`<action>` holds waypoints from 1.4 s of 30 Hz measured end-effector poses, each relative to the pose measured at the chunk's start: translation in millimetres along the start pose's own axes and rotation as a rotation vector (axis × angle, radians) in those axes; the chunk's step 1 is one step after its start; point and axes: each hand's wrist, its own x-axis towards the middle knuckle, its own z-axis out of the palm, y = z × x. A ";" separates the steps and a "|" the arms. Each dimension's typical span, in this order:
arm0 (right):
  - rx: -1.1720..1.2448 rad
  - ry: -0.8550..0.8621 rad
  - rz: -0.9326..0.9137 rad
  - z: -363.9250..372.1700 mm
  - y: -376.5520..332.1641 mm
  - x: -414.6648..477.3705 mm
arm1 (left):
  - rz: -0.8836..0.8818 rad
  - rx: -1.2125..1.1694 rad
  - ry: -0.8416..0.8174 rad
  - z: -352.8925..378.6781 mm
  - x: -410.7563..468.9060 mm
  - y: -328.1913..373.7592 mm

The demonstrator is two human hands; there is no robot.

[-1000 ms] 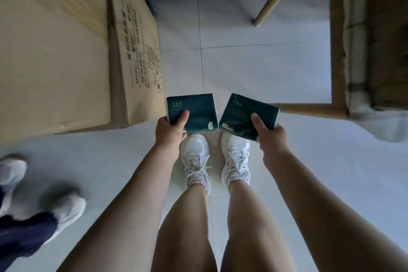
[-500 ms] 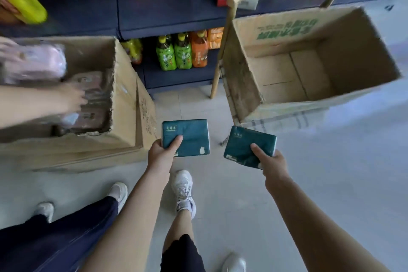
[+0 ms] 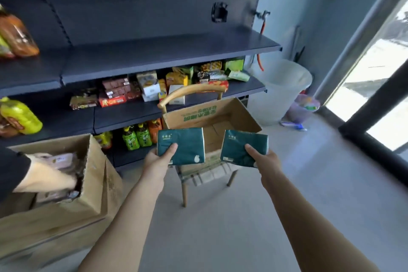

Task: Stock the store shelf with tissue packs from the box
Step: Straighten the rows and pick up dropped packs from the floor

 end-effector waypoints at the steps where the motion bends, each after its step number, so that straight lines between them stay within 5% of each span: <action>1: 0.008 0.004 -0.031 -7.4 -16.1 3.1 | 0.024 -0.009 -0.023 13.0 -0.9 14.0; 10: 0.043 0.022 -0.238 -40.6 -137.9 85.6 | 0.177 -0.038 -0.155 130.5 45.2 111.9; 25: 0.067 -0.051 -0.426 -40.6 -311.0 271.4 | 0.359 -0.024 -0.106 306.7 164.9 239.2; 42: -0.080 -0.378 -0.625 -64.1 -488.3 517.9 | 0.520 -0.147 0.177 504.4 230.8 304.4</action>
